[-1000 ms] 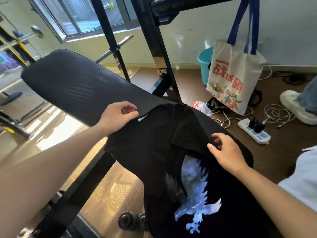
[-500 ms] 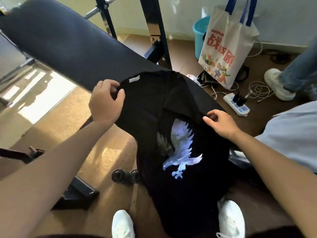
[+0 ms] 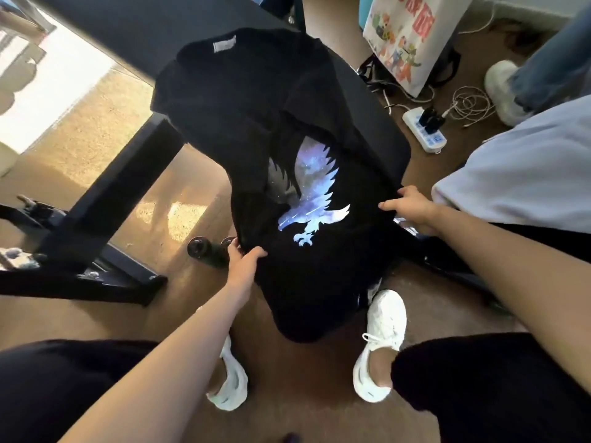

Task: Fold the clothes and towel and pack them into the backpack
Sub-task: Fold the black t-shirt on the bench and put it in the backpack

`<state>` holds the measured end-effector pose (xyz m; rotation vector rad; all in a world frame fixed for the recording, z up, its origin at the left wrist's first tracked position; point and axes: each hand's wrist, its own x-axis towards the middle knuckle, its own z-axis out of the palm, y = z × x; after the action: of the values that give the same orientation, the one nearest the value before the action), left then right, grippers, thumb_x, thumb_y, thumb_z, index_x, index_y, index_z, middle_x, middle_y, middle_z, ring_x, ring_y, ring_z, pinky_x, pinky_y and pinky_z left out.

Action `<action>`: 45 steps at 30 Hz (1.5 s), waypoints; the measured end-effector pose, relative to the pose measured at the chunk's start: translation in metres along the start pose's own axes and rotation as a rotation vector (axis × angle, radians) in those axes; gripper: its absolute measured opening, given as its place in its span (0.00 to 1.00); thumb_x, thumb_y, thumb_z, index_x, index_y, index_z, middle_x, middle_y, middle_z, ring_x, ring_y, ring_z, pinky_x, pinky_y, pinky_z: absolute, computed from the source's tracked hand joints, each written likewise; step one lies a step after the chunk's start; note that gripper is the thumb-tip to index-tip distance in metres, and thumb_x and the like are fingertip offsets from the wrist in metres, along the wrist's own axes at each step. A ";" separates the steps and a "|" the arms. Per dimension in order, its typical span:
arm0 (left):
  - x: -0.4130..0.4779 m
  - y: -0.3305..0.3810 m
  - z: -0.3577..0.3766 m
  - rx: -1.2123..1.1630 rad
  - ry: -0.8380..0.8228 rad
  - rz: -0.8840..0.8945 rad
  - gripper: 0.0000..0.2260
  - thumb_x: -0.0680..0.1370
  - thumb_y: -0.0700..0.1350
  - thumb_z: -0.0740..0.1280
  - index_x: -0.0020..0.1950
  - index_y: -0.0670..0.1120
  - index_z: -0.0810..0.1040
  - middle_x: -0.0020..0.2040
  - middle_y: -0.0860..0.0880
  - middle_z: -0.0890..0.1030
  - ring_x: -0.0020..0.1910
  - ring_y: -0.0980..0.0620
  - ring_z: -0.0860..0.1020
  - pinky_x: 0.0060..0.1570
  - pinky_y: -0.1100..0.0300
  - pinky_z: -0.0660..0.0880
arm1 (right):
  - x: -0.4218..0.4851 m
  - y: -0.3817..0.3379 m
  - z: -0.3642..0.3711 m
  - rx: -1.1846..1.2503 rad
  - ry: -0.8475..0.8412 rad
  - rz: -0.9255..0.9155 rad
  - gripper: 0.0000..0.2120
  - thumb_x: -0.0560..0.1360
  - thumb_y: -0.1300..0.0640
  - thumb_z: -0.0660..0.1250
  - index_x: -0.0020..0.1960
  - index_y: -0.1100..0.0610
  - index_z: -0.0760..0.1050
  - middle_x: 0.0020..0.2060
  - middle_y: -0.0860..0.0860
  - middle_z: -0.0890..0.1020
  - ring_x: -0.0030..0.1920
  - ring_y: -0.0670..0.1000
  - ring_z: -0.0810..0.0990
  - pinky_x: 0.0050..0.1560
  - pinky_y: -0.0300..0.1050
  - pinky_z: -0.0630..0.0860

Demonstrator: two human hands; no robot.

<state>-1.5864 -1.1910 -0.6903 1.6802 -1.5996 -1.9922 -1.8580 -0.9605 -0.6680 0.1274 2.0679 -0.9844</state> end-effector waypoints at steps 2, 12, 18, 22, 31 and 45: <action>0.010 0.000 -0.001 0.002 -0.004 0.000 0.31 0.77 0.38 0.70 0.76 0.48 0.61 0.66 0.46 0.75 0.63 0.47 0.75 0.60 0.55 0.73 | 0.004 0.001 0.004 0.052 -0.034 0.024 0.35 0.77 0.58 0.72 0.77 0.56 0.58 0.67 0.53 0.72 0.59 0.55 0.78 0.57 0.52 0.80; 0.047 -0.005 -0.029 0.041 -0.079 -0.062 0.37 0.63 0.41 0.76 0.72 0.51 0.74 0.66 0.48 0.80 0.67 0.44 0.77 0.70 0.42 0.72 | 0.014 0.015 -0.015 -0.175 -0.294 0.090 0.34 0.64 0.58 0.83 0.67 0.57 0.77 0.62 0.52 0.82 0.64 0.57 0.79 0.70 0.59 0.72; 0.045 -0.012 -0.036 0.047 -0.095 -0.107 0.25 0.63 0.47 0.79 0.60 0.48 0.79 0.61 0.46 0.83 0.62 0.43 0.80 0.68 0.40 0.73 | 0.011 0.011 -0.013 -0.244 -0.216 0.057 0.28 0.72 0.58 0.78 0.69 0.61 0.73 0.64 0.53 0.79 0.63 0.56 0.78 0.61 0.52 0.75; 0.030 -0.023 -0.034 0.059 -0.148 -0.047 0.26 0.69 0.47 0.81 0.65 0.50 0.79 0.60 0.51 0.85 0.60 0.47 0.82 0.65 0.46 0.77 | 0.001 0.005 -0.018 -0.218 -0.146 0.001 0.21 0.77 0.52 0.73 0.67 0.57 0.74 0.61 0.53 0.80 0.58 0.55 0.79 0.49 0.48 0.77; -0.011 -0.064 -0.064 0.512 -0.280 -0.267 0.15 0.73 0.52 0.79 0.55 0.48 0.82 0.53 0.50 0.86 0.55 0.50 0.82 0.65 0.49 0.75 | -0.020 -0.012 -0.024 -0.282 -0.012 -0.197 0.17 0.83 0.49 0.64 0.63 0.60 0.77 0.57 0.56 0.82 0.53 0.54 0.81 0.56 0.49 0.75; -0.068 0.008 -0.065 0.168 -0.461 -0.215 0.19 0.73 0.37 0.75 0.63 0.39 0.80 0.59 0.41 0.85 0.60 0.41 0.83 0.62 0.48 0.78 | -0.035 -0.004 -0.035 -0.311 -0.084 -0.095 0.28 0.79 0.54 0.71 0.73 0.55 0.61 0.62 0.58 0.75 0.57 0.61 0.80 0.46 0.57 0.82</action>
<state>-1.5150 -1.1931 -0.6294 1.5841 -1.8320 -2.5694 -1.8591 -0.9305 -0.6281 -0.1716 2.1362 -0.6988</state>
